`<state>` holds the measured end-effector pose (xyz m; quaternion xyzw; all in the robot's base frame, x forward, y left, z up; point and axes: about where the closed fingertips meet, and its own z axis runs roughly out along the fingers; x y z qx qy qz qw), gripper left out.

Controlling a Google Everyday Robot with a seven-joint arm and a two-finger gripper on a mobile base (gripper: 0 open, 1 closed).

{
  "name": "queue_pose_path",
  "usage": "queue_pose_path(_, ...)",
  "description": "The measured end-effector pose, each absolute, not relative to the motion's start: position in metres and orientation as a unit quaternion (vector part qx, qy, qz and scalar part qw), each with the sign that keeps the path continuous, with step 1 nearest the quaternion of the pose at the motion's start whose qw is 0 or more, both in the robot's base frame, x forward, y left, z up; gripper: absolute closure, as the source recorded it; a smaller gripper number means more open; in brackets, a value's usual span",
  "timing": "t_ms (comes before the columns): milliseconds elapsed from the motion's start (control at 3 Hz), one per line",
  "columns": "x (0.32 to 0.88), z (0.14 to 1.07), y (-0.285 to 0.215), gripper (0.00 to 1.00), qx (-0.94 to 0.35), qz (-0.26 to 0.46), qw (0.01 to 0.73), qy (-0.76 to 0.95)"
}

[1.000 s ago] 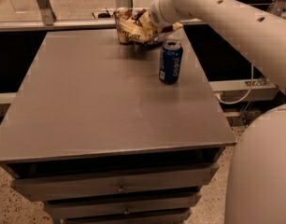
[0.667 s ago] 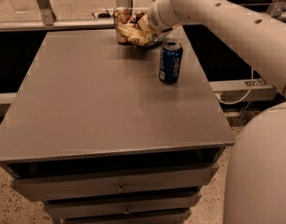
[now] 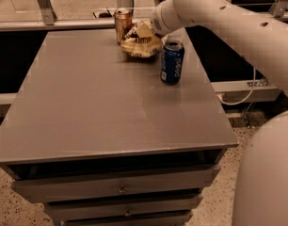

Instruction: Move brown chip bag near orange can

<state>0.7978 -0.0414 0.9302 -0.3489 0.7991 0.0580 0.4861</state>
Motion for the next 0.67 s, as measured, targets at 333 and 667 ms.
queue_pose_path(333, 0.786, 0.934, -0.050, 0.00, -0.349, 0.055, 0.486, 0.800)
queue_pose_path(667, 0.778, 0.950, -0.053, 0.00, -0.349, 0.058, 0.501, 0.790)
